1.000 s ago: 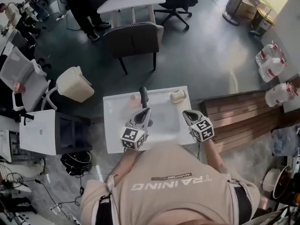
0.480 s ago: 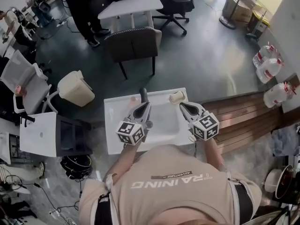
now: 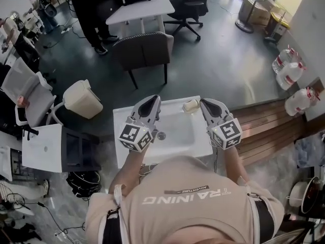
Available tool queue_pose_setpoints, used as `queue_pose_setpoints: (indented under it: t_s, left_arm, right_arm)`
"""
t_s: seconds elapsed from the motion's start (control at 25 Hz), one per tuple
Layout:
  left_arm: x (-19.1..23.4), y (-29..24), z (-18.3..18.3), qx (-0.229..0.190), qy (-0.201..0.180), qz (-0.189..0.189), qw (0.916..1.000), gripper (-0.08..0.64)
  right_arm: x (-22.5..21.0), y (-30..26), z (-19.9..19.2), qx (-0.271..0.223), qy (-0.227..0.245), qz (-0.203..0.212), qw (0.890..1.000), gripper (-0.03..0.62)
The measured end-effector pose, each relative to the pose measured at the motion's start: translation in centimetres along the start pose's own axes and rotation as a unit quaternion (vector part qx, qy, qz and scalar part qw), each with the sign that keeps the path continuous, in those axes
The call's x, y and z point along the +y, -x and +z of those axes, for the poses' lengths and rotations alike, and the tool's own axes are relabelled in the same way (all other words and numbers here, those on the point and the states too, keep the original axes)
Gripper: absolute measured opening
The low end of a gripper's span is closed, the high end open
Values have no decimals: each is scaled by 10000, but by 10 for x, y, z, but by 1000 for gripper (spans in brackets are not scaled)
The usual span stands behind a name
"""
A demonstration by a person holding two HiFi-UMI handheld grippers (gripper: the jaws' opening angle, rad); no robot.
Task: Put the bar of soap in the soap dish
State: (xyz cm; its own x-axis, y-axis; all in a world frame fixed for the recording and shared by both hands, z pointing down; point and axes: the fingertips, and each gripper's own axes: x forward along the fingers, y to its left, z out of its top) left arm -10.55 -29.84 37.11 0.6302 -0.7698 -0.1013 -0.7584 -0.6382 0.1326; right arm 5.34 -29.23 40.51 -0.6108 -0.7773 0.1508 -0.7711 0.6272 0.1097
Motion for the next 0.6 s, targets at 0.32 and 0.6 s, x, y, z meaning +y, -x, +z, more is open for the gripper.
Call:
queue_pose_setpoints:
  t_s: [0.32,0.6]
  left_arm:
    - [-12,0,6,108,-1275,281,9914,10]
    - [-7,4,-1,-48,-817,440,9957,9]
  right_arm:
    - [-15,23,11,-387,31,-210,9990,14]
    - [-9,20,3,-274,195,-164,9993,14]
